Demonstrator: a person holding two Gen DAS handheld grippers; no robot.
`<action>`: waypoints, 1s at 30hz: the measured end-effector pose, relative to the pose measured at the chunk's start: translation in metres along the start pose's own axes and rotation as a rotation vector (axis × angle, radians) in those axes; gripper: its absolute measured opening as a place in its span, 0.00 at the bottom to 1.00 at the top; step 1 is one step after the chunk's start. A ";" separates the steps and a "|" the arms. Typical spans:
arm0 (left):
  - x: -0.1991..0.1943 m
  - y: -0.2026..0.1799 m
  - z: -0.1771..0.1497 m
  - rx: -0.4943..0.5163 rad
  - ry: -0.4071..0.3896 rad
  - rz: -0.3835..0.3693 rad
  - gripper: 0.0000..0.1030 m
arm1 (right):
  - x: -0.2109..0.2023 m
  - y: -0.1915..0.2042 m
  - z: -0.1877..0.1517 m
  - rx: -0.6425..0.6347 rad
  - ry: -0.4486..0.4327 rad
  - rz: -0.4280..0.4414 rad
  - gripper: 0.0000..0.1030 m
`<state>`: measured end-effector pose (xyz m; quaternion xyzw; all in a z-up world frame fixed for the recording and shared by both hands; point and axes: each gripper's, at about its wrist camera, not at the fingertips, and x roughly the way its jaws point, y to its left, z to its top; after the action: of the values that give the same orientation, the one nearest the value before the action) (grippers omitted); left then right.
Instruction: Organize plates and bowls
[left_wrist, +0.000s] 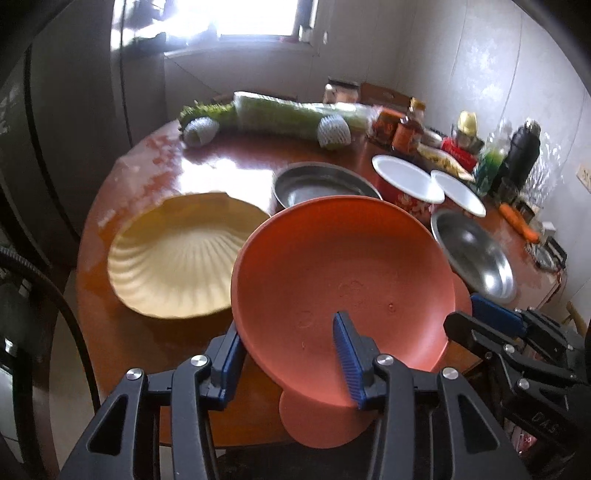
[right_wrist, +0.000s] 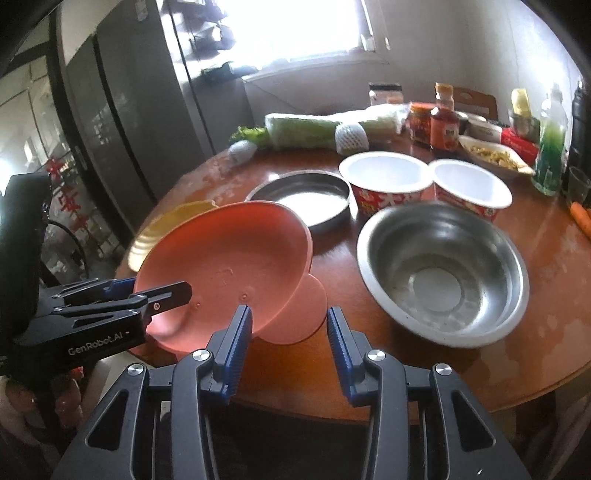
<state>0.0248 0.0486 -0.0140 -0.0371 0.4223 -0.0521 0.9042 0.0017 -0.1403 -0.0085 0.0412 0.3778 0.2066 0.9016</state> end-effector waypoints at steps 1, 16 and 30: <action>-0.004 0.003 0.002 -0.004 -0.012 0.008 0.45 | -0.001 0.003 0.002 -0.004 -0.005 0.007 0.42; -0.028 0.068 0.033 -0.093 -0.096 0.130 0.45 | 0.016 0.069 0.050 -0.126 -0.052 0.088 0.43; 0.006 0.112 0.043 -0.145 -0.059 0.173 0.45 | 0.055 0.096 0.066 -0.145 -0.013 0.119 0.43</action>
<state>0.0691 0.1598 -0.0035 -0.0675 0.3996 0.0580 0.9124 0.0491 -0.0250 0.0238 -0.0003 0.3529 0.2861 0.8908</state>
